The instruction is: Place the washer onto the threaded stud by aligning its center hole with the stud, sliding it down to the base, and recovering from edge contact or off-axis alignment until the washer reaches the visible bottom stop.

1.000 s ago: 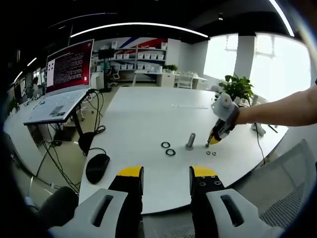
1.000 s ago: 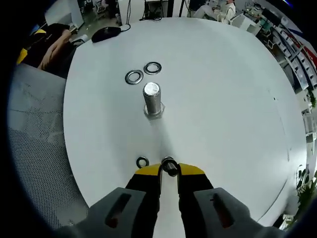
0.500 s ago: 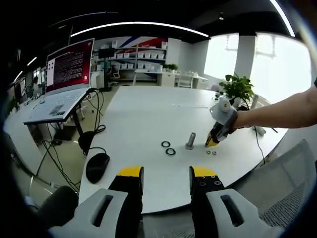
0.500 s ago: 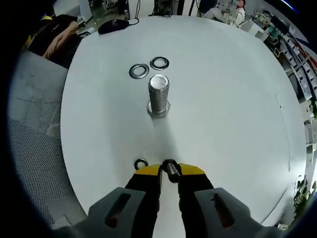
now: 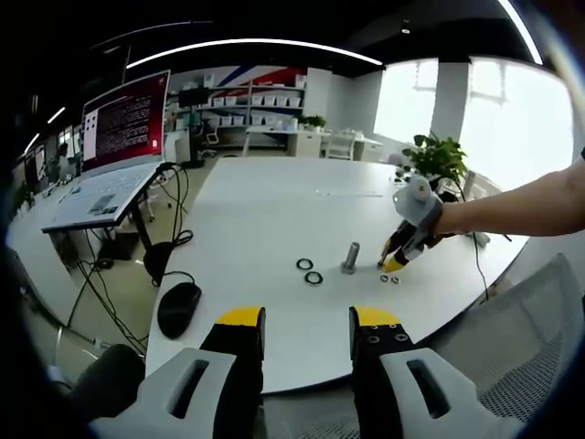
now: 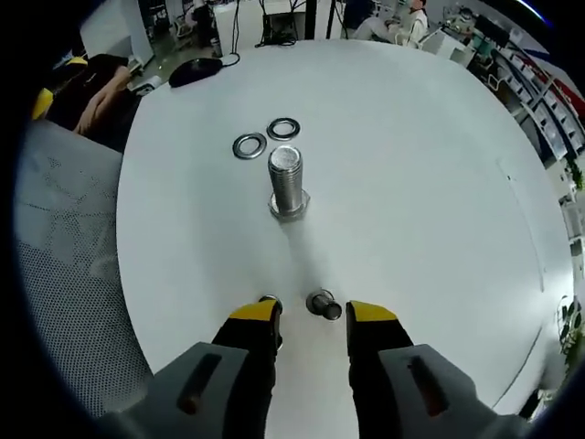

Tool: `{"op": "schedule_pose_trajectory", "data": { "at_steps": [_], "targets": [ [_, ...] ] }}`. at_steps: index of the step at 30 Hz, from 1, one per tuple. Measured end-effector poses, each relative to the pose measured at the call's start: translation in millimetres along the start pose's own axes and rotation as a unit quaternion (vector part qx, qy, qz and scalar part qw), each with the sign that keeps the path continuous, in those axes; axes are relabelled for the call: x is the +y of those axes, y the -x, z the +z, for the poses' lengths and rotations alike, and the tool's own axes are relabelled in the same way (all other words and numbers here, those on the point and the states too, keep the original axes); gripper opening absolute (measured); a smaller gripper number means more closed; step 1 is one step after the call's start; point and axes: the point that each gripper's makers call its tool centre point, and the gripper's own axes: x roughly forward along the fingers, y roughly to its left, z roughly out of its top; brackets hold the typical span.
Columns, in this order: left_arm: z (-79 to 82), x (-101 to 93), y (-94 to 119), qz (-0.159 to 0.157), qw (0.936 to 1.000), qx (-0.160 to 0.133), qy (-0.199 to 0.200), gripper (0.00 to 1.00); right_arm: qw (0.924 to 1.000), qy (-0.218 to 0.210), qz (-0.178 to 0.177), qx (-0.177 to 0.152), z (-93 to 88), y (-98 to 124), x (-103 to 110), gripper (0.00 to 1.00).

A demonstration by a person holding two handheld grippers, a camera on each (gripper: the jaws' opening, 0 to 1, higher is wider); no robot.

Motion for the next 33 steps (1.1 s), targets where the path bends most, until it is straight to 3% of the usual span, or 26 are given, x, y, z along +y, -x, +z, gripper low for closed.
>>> {"op": "schedule_pose_trajectory", "data": {
  "at_steps": [33],
  "targets": [
    [1.3, -1.1, 1.1, -0.001, 1.0000, -0.006, 0.000, 0.35, 0.9995, 0.009, 0.030, 0.009, -26.4, 7.1, 30.4, 0.30]
  ]
}}
